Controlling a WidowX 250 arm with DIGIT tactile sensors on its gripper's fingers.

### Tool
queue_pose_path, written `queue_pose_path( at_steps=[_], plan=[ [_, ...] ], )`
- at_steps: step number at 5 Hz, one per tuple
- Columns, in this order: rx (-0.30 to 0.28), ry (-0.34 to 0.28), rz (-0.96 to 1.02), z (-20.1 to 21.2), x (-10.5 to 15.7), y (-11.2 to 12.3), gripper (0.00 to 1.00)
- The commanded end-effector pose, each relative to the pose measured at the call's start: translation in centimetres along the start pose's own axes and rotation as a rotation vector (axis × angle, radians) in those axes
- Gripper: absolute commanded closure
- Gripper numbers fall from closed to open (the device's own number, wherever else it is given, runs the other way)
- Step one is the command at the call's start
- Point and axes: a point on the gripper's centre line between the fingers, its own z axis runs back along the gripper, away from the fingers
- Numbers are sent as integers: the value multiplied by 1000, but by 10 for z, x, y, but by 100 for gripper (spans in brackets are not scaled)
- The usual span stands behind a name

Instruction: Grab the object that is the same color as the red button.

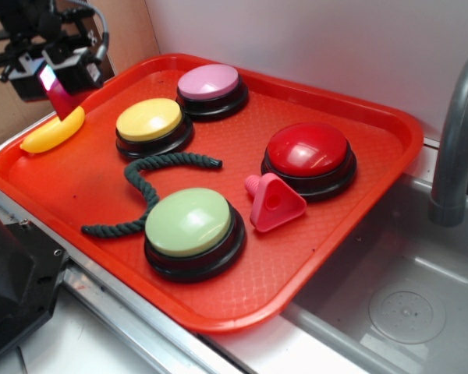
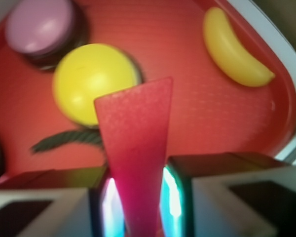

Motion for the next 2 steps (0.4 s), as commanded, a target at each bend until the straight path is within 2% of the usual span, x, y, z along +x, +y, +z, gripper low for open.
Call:
queue_pose_path(
  at_steps=[1, 2],
  plan=[
    [-84, -24, -300, 39, -27, -41, 100],
    [-53, -32, -323, 36, -30, -41, 100]
  ],
)
